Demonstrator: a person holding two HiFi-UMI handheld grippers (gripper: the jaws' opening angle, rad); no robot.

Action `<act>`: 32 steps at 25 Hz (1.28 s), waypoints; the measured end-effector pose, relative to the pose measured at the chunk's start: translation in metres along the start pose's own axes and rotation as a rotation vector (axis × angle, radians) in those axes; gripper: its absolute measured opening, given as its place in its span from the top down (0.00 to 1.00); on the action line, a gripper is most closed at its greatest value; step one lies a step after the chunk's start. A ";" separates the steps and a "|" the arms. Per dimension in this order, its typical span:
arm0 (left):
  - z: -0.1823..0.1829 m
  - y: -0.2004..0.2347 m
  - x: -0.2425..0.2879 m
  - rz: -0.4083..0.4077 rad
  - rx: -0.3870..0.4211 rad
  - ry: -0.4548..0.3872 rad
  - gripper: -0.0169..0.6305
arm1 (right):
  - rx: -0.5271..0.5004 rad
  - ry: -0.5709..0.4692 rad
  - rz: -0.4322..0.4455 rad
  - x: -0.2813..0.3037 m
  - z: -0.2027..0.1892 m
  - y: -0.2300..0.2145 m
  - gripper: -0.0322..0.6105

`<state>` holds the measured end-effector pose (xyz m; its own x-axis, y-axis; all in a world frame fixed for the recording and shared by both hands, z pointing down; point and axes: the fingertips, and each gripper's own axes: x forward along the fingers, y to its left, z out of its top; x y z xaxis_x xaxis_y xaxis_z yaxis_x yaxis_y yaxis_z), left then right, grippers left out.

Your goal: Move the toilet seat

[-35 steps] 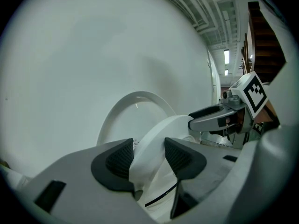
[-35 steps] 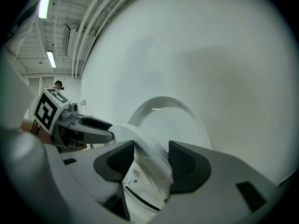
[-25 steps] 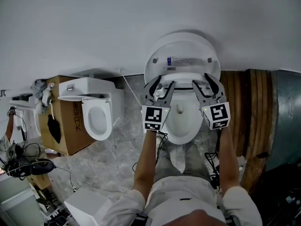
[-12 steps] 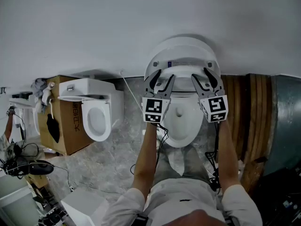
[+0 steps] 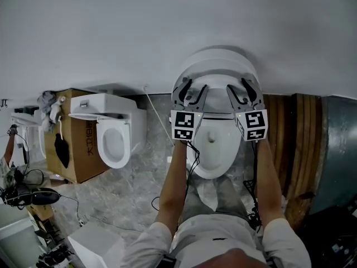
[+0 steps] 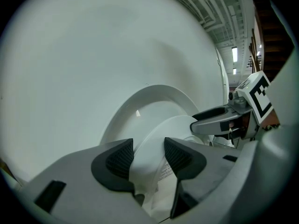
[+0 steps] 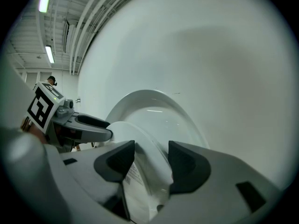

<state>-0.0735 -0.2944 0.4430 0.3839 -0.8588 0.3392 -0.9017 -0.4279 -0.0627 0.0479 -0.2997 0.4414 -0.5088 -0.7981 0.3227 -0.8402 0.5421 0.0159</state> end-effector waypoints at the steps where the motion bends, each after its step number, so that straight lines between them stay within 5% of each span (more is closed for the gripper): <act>1: 0.000 0.001 0.002 0.004 0.000 0.003 0.62 | -0.001 0.000 -0.003 0.002 0.000 -0.001 0.58; 17: 0.008 0.004 0.001 0.064 0.031 0.010 0.61 | -0.080 0.043 -0.096 -0.004 -0.005 -0.005 0.57; 32: 0.031 -0.027 -0.105 0.008 0.009 -0.090 0.61 | -0.035 -0.005 -0.107 -0.105 0.019 0.051 0.59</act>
<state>-0.0834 -0.2016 0.3801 0.3939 -0.8836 0.2531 -0.9028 -0.4236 -0.0739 0.0553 -0.1935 0.3905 -0.4181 -0.8530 0.3123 -0.8826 0.4628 0.0825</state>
